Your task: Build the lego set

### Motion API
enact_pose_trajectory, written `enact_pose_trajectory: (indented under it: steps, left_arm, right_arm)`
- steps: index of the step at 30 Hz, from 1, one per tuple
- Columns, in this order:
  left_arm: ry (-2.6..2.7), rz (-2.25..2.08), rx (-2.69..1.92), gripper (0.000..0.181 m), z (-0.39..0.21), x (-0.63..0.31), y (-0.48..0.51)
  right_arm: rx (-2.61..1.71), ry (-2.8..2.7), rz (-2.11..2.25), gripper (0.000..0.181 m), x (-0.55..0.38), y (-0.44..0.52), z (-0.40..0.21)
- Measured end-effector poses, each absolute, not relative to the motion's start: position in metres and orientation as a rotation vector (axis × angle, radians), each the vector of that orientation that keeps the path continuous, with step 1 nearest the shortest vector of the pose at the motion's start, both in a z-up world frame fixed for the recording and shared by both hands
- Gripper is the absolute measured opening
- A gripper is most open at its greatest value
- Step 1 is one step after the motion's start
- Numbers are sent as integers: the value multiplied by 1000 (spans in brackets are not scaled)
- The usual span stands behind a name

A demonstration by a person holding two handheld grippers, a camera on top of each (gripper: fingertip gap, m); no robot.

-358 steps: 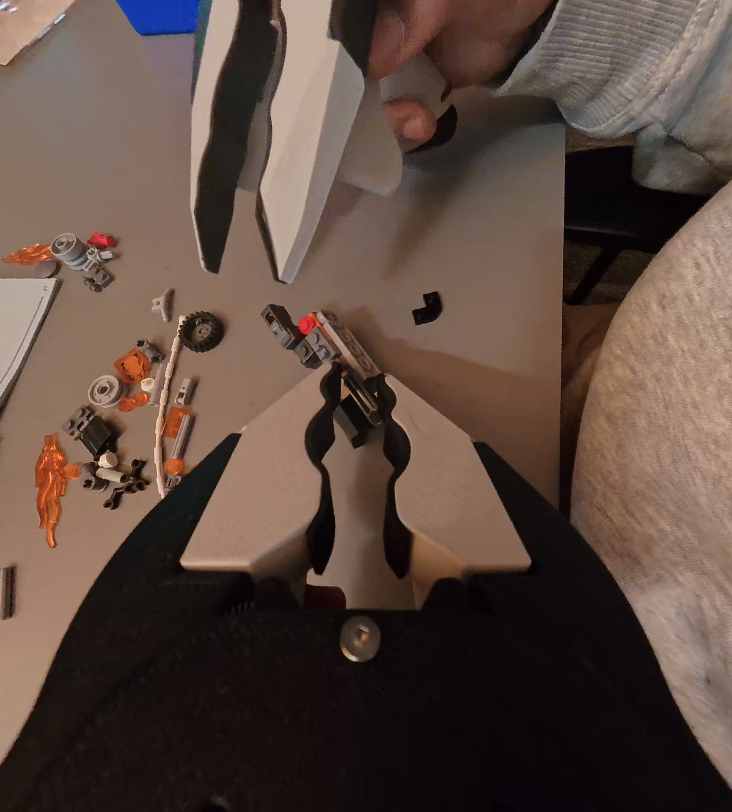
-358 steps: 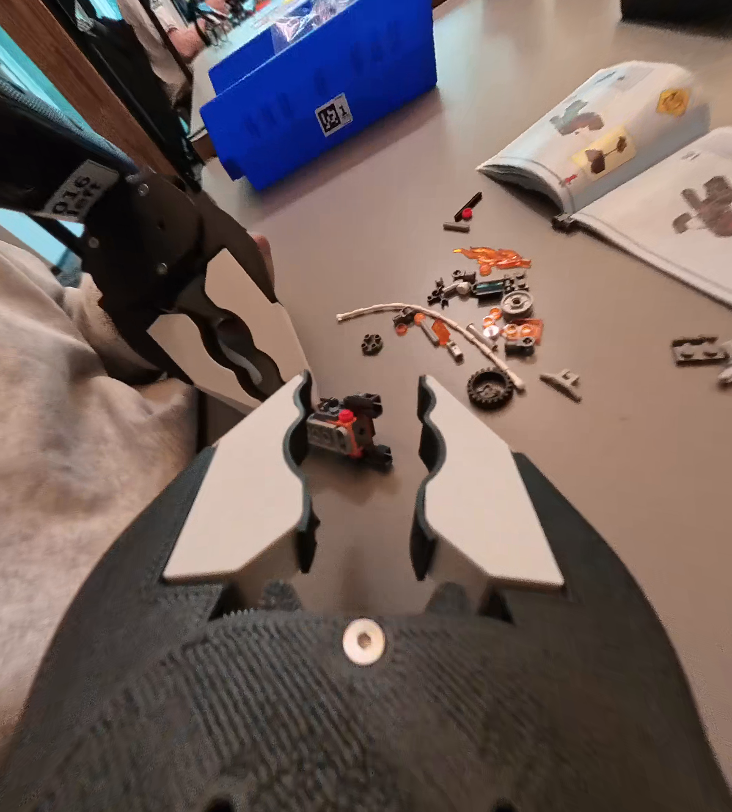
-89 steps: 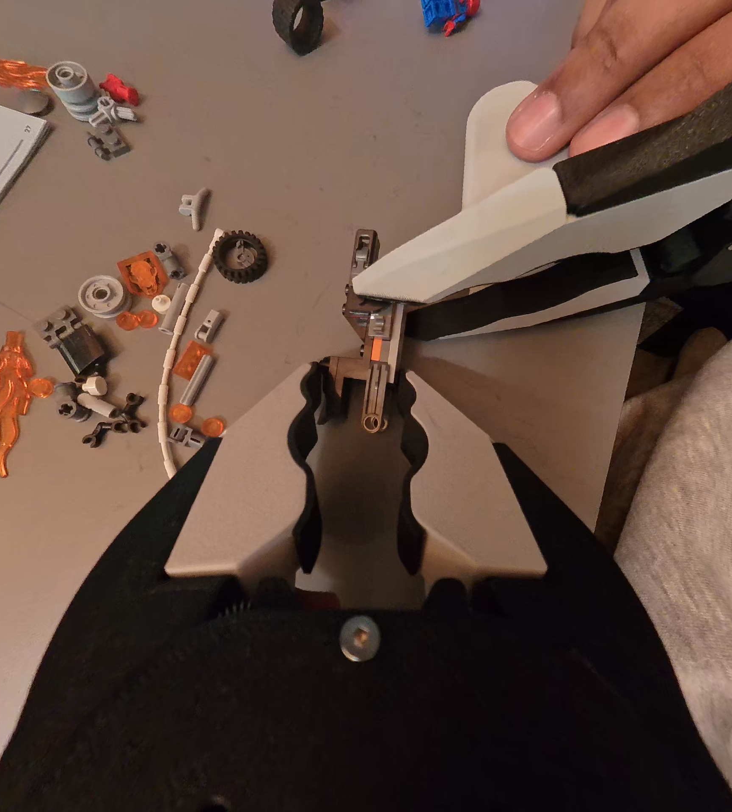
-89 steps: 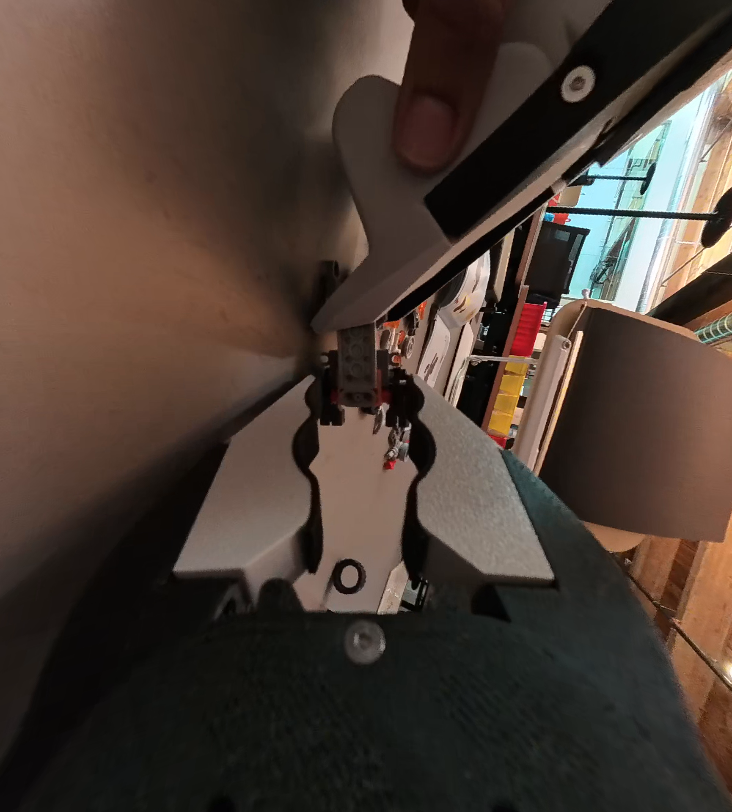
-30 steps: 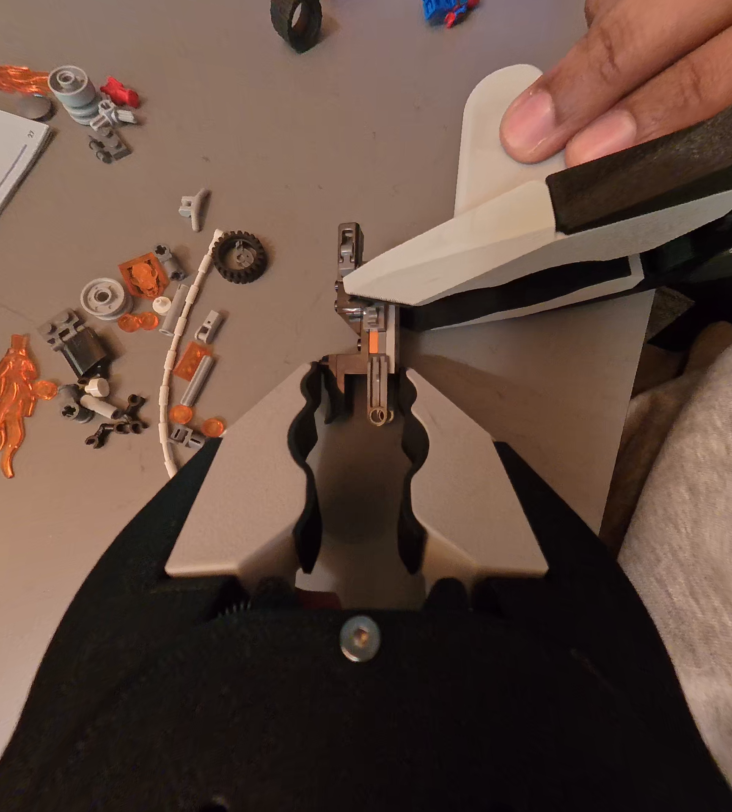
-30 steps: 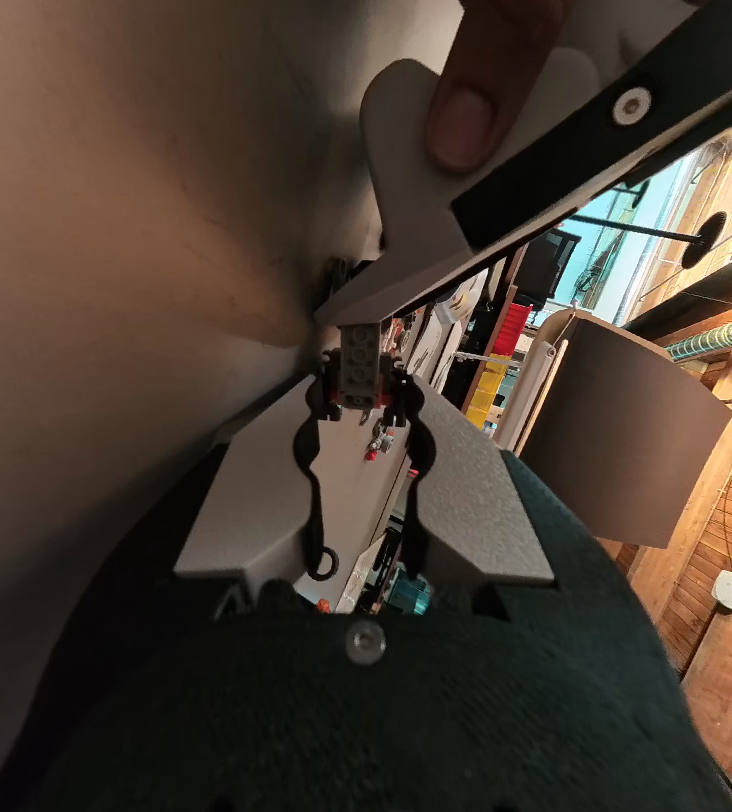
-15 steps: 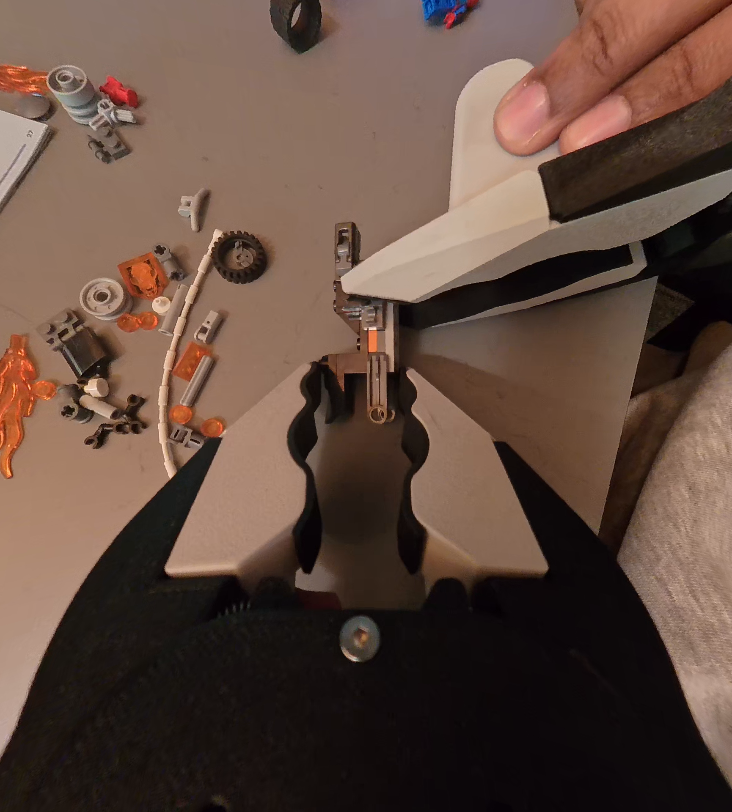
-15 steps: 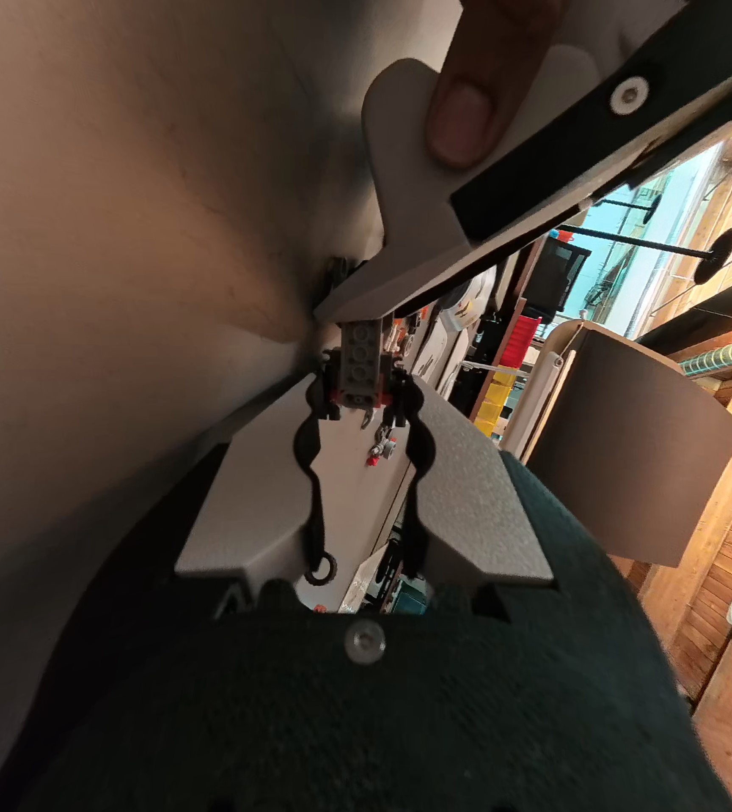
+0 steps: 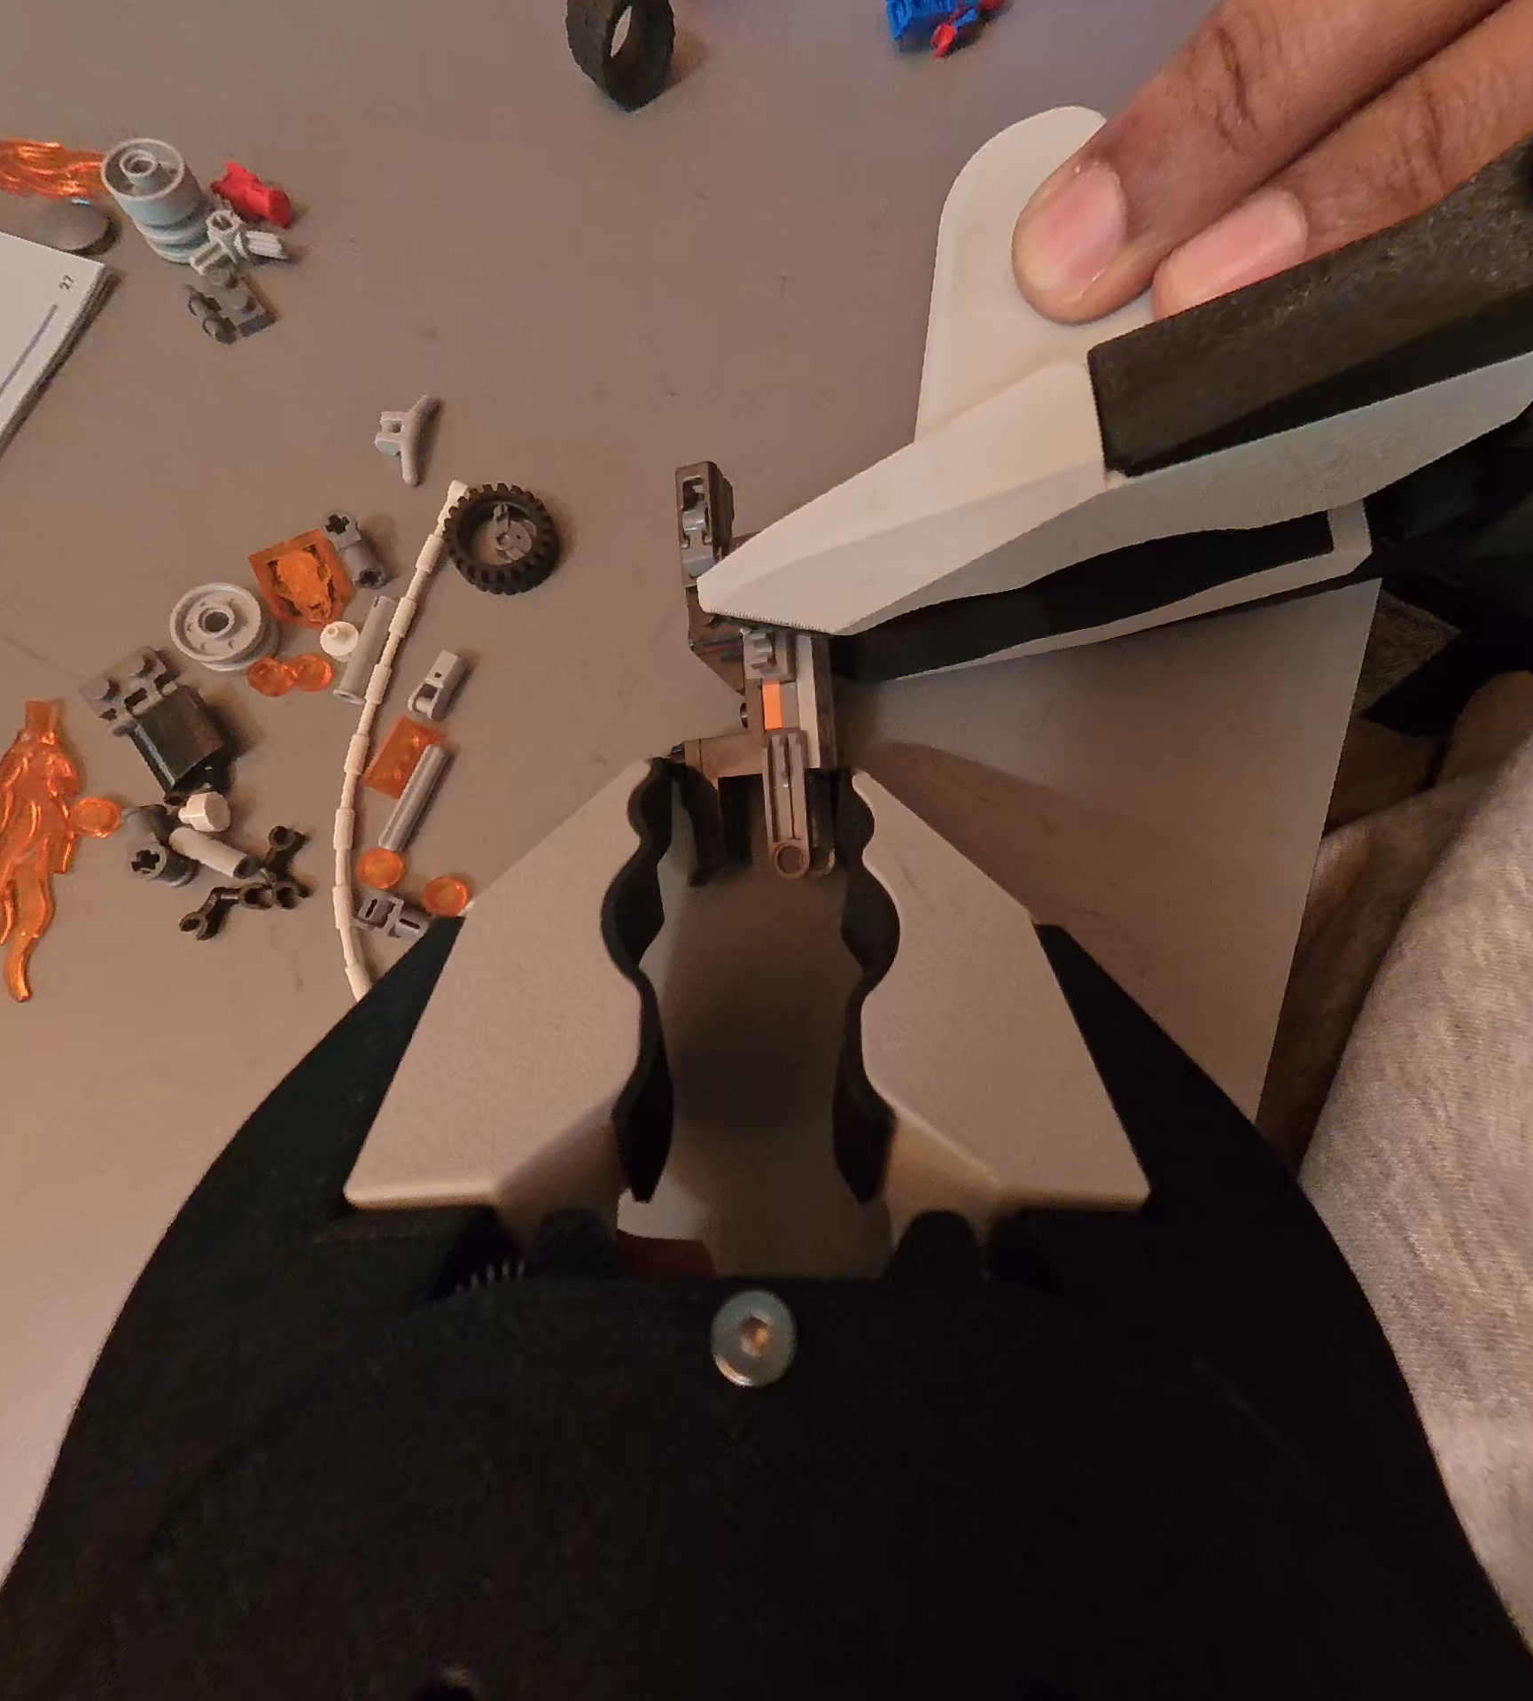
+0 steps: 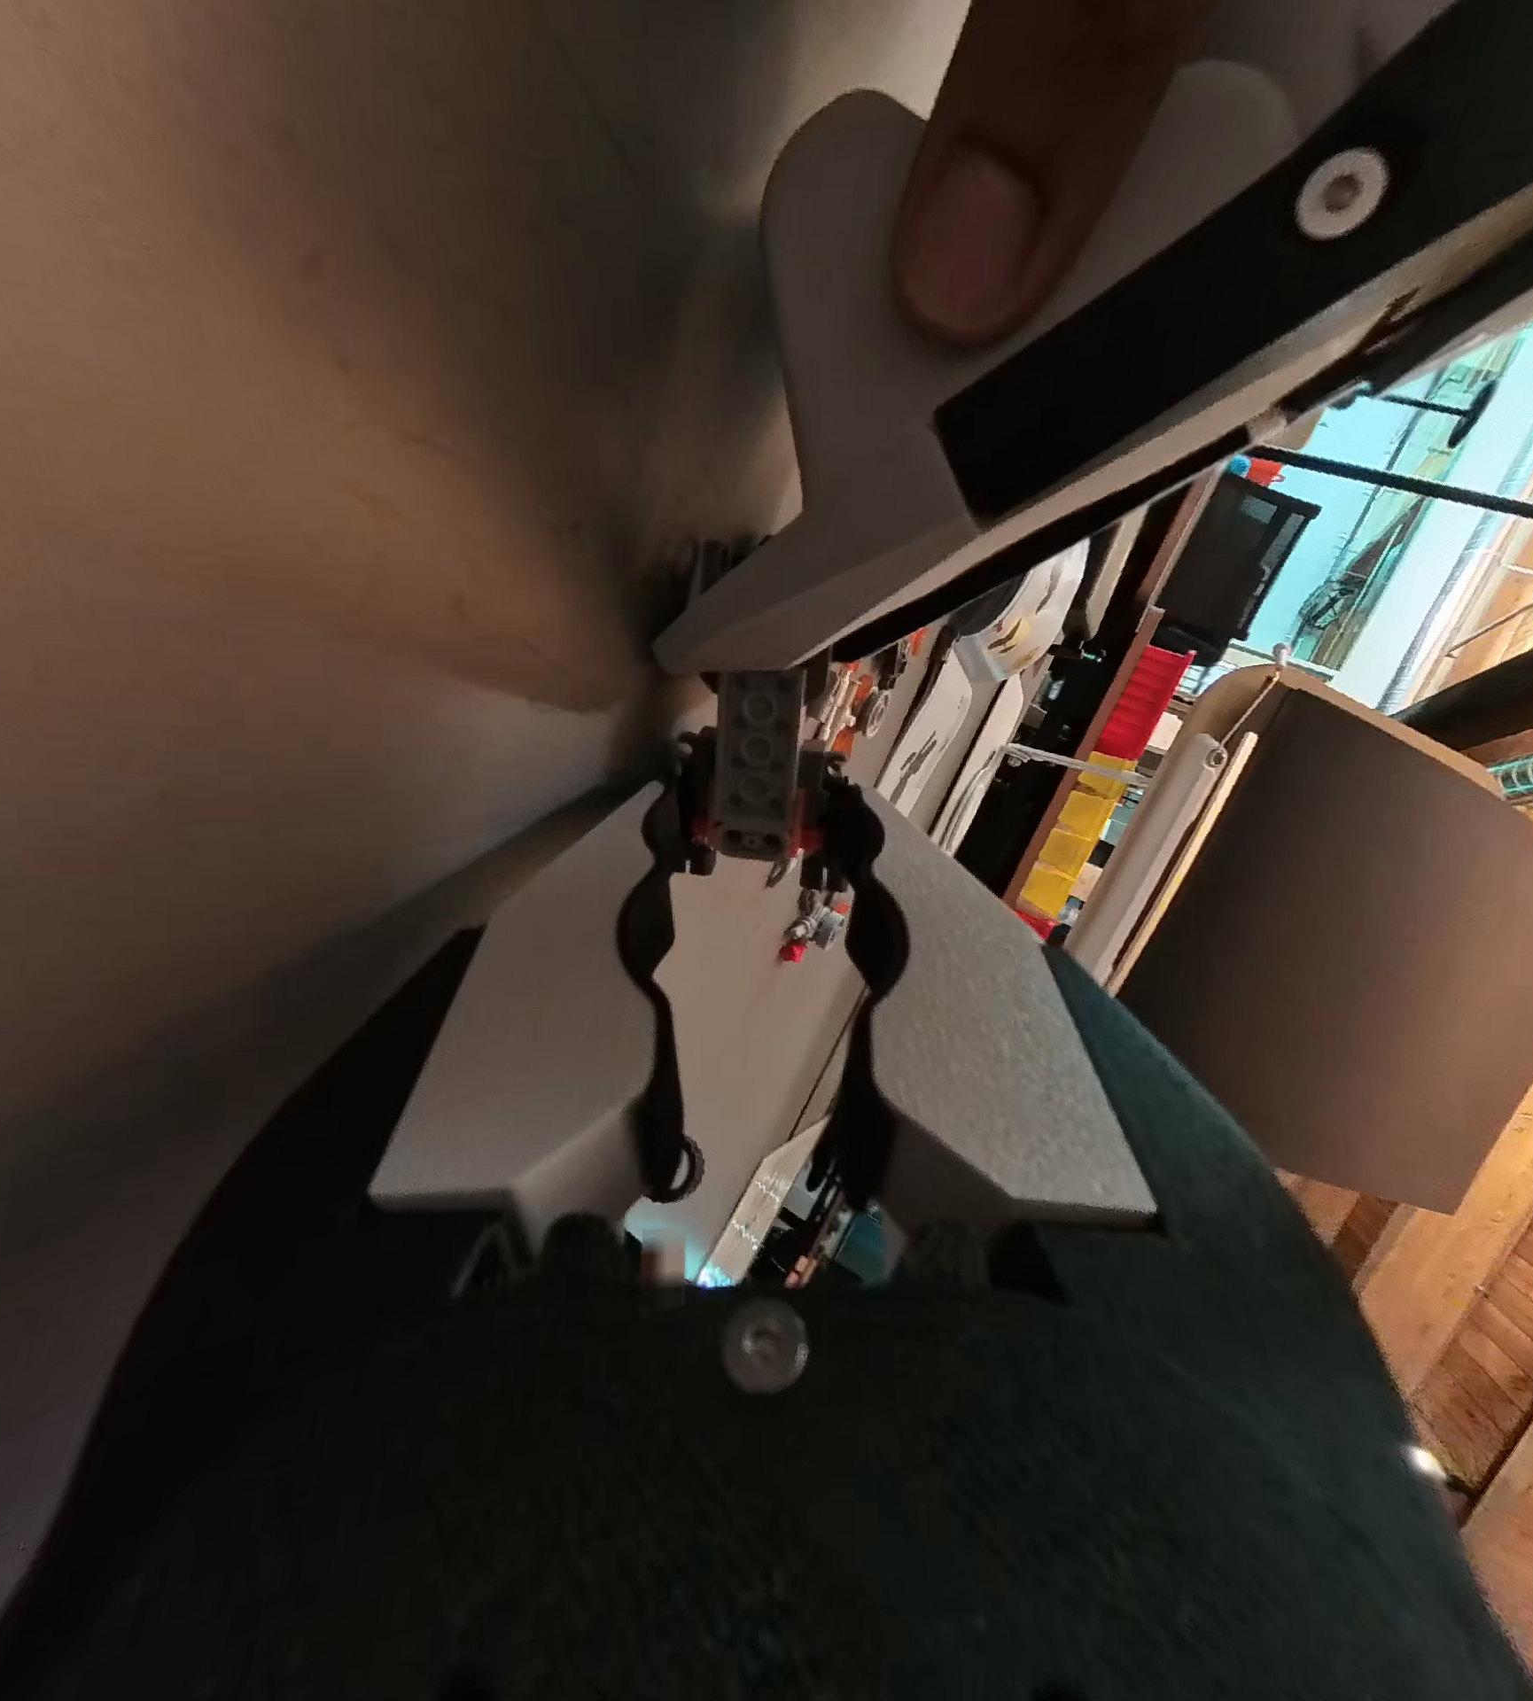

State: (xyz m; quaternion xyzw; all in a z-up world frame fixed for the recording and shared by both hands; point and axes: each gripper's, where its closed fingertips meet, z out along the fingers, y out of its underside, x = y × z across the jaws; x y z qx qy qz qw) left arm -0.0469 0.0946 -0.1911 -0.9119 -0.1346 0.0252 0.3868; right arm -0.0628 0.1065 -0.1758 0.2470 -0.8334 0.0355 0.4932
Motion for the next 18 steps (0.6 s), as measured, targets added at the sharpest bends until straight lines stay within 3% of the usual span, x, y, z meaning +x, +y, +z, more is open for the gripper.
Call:
enact_pose_trajectory:
  steps: [8,18]
  left_arm:
    - [-368,-22,-2258,35,-183,-45,95]
    - [-409,-417,-1679,66,-106,-44,92]
  right_arm:
    - [511,-2090,177,34,-61,107,-171]
    - [-29,-2201,832,34,-63,111,-116]
